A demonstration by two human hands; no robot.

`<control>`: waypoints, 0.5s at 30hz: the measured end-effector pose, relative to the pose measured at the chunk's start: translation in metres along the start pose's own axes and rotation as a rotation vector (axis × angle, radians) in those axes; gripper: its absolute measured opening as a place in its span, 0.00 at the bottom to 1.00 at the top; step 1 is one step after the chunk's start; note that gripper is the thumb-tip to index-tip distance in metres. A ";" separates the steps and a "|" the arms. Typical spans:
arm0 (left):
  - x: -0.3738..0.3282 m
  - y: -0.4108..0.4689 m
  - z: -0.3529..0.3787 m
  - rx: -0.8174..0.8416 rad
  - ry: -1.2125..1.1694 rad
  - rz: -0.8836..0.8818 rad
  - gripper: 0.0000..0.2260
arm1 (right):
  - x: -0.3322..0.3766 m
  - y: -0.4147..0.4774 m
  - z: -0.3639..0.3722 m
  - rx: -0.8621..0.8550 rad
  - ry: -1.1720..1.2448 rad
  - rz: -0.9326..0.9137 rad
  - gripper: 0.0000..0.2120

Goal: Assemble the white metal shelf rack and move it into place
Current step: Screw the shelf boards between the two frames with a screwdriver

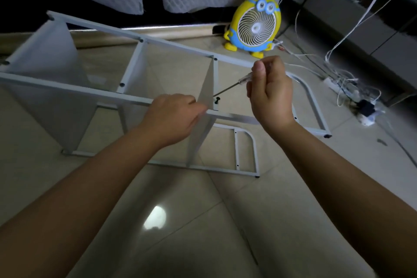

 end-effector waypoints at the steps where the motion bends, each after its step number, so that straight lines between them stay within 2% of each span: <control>1: 0.001 0.000 0.000 -0.001 0.005 0.006 0.16 | 0.002 0.003 0.000 0.005 -0.008 -0.018 0.18; 5: -0.001 0.000 -0.003 -0.024 0.050 -0.003 0.15 | 0.006 0.019 0.000 0.047 -0.034 -0.012 0.09; 8: -0.003 0.001 -0.002 -0.015 0.038 0.008 0.15 | 0.007 0.024 -0.001 0.073 -0.050 -0.021 0.14; 12: -0.002 0.000 0.001 -0.015 0.048 0.017 0.13 | 0.008 0.028 -0.003 0.070 -0.025 -0.019 0.08; 15: -0.002 0.000 0.000 -0.032 0.045 0.021 0.13 | 0.012 0.029 -0.001 0.093 -0.011 -0.056 0.11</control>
Point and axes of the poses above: each hand's wrist, its own y-axis towards the middle knuckle, its own z-axis out of the palm, x = y × z, the point moved 4 cm from there along y, towards the middle knuckle, and after that the axes turned 11 degrees about -y, right-handed, at the moved point
